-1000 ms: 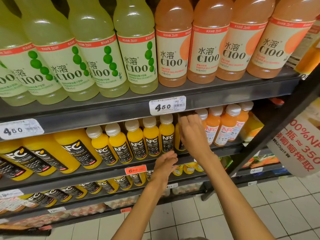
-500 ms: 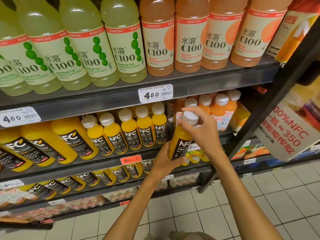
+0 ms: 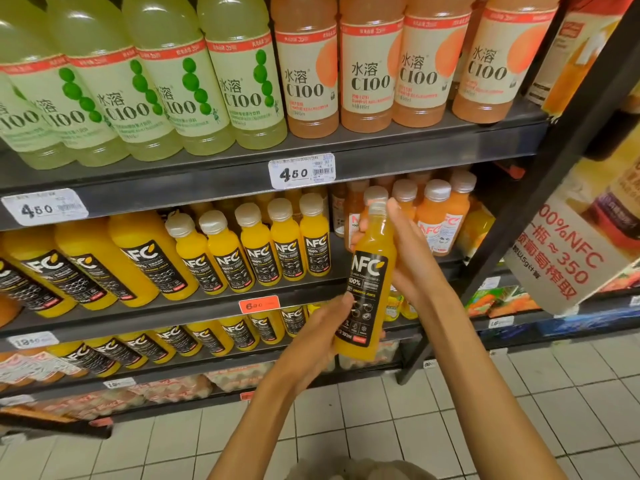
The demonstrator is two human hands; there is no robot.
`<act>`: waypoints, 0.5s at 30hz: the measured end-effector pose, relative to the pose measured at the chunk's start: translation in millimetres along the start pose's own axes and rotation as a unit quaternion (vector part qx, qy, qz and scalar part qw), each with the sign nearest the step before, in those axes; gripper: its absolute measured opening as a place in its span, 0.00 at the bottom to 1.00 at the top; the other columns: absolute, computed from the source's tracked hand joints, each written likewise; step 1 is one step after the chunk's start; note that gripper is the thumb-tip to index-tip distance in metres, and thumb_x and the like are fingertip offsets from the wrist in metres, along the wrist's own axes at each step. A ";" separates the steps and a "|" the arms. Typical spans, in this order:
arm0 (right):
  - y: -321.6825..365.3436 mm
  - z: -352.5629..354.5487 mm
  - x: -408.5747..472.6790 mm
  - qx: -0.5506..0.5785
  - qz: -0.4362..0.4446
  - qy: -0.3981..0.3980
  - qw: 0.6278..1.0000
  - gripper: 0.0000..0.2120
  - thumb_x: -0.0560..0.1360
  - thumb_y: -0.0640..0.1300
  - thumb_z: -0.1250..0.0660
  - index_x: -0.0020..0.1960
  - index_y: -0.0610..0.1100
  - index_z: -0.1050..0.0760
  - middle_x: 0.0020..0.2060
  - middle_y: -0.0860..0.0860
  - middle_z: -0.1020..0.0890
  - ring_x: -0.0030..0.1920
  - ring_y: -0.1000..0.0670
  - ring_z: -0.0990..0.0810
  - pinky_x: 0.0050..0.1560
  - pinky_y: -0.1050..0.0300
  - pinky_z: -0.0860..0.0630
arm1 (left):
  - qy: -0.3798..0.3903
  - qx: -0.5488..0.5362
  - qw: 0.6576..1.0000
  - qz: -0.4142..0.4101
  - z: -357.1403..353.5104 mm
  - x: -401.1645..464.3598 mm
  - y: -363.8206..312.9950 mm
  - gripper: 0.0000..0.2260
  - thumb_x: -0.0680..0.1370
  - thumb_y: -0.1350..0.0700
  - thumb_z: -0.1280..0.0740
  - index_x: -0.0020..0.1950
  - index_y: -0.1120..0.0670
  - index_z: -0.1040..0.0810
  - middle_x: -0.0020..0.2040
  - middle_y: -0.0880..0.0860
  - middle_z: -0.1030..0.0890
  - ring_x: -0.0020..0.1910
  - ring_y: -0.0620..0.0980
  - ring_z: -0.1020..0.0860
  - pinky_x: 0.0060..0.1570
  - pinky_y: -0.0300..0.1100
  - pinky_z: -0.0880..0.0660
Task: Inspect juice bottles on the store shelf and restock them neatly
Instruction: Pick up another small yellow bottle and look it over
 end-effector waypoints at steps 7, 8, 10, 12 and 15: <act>0.3 -6.8 0.9 -0.045 0.006 0.022 0.999 0.21 0.74 0.59 0.35 0.59 0.45 0.25 0.45 0.46 0.17 0.50 0.45 0.17 0.50 0.52 0.21 | 0.001 -0.127 0.991 0.053 -0.8 -3.5 -0.2 0.31 0.73 0.33 0.46 0.56 0.57 0.20 0.43 0.57 0.18 0.36 0.53 0.20 0.36 0.45 0.23; -1.7 -10.0 1.1 -0.004 -0.006 0.034 0.999 0.22 0.74 0.60 0.36 0.59 0.45 0.25 0.45 0.46 0.17 0.50 0.45 0.17 0.52 0.51 0.21 | 0.041 -0.175 0.981 0.073 -5.0 -5.6 0.7 0.32 0.74 0.32 0.46 0.54 0.58 0.20 0.41 0.58 0.19 0.34 0.52 0.21 0.35 0.44 0.24; -6.8 -16.3 2.1 0.088 -0.034 0.046 0.994 0.22 0.75 0.60 0.38 0.59 0.43 0.27 0.41 0.46 0.17 0.45 0.47 0.17 0.50 0.52 0.20 | 0.091 -0.220 0.966 0.101 -11.1 -7.6 1.6 0.33 0.75 0.32 0.47 0.52 0.59 0.19 0.40 0.57 0.19 0.34 0.51 0.21 0.36 0.43 0.24; -8.0 -23.0 4.2 0.117 -0.046 0.058 0.990 0.18 0.76 0.58 0.39 0.55 0.44 0.29 0.36 0.49 0.20 0.38 0.51 0.19 0.44 0.56 0.22 | 0.098 -0.199 0.969 0.109 -11.0 -6.3 3.6 0.33 0.75 0.33 0.49 0.54 0.60 0.20 0.42 0.59 0.19 0.38 0.52 0.19 0.40 0.45 0.22; -6.0 -26.4 9.5 0.035 -0.041 0.050 0.997 0.17 0.73 0.59 0.34 0.51 0.46 0.30 0.34 0.50 0.22 0.34 0.52 0.22 0.41 0.57 0.24 | 0.043 -0.135 0.987 0.074 1.4 -4.7 2.8 0.28 0.75 0.36 0.48 0.61 0.54 0.23 0.48 0.61 0.18 0.44 0.54 0.18 0.45 0.46 0.21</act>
Point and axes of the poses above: each hand's wrist, its own x-axis towards the middle knuckle, its own z-axis out of the back of the hand, y = z × x, the point moved 5 cm from there along x, towards the middle knuckle
